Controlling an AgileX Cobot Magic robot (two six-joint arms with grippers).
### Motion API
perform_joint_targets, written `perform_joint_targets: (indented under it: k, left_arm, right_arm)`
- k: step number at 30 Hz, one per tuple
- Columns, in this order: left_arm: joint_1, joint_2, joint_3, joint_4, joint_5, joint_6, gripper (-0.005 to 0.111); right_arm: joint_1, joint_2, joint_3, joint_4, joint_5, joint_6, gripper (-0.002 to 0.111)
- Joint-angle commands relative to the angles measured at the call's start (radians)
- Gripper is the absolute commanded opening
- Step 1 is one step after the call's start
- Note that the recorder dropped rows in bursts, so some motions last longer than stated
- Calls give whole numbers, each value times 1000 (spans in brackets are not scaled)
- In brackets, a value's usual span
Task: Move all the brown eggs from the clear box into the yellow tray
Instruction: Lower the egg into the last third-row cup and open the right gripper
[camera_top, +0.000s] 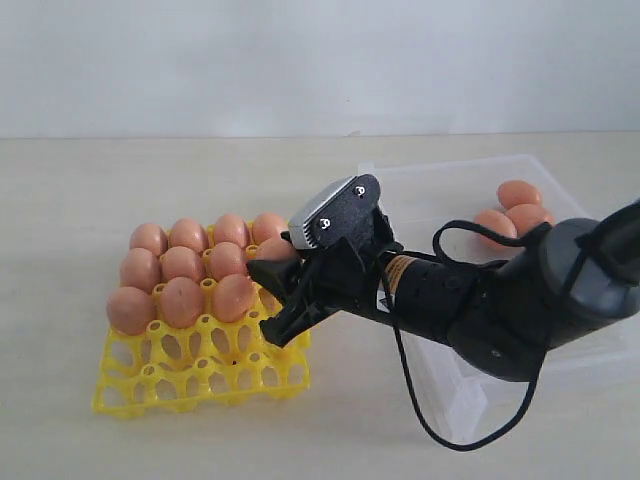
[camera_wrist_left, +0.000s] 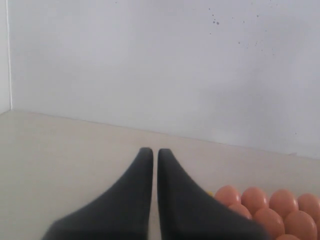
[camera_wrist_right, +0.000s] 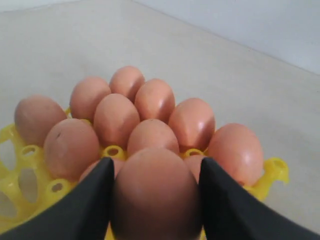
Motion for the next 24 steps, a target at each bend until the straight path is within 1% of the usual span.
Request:
perform_joint_targets:
  k: [1, 6, 11, 21, 23, 24]
  left_arm:
    - [-2, -2, 3, -9, -2, -9, 4]
    - [-2, -2, 3, -9, -2, -9, 4]
    - [-2, -2, 3, -9, -2, -9, 4]
    - [-2, -2, 3, -9, -2, -9, 4]
    - [-2, -2, 3, -9, -2, -9, 4]
    - [-2, -2, 3, -9, -2, -9, 4]
  right_arm:
    - [-13, 3, -6, -104, -17, 25, 0]
    - [-13, 43, -62, -174, 73, 52, 0]
    - [-13, 78, -106, -184, 86, 90, 0]
    - [-13, 78, -115, -176, 114, 92, 0]
    - [-13, 78, -115, -175, 114, 93, 4]
    - [-13, 78, -115, -175, 114, 93, 14]
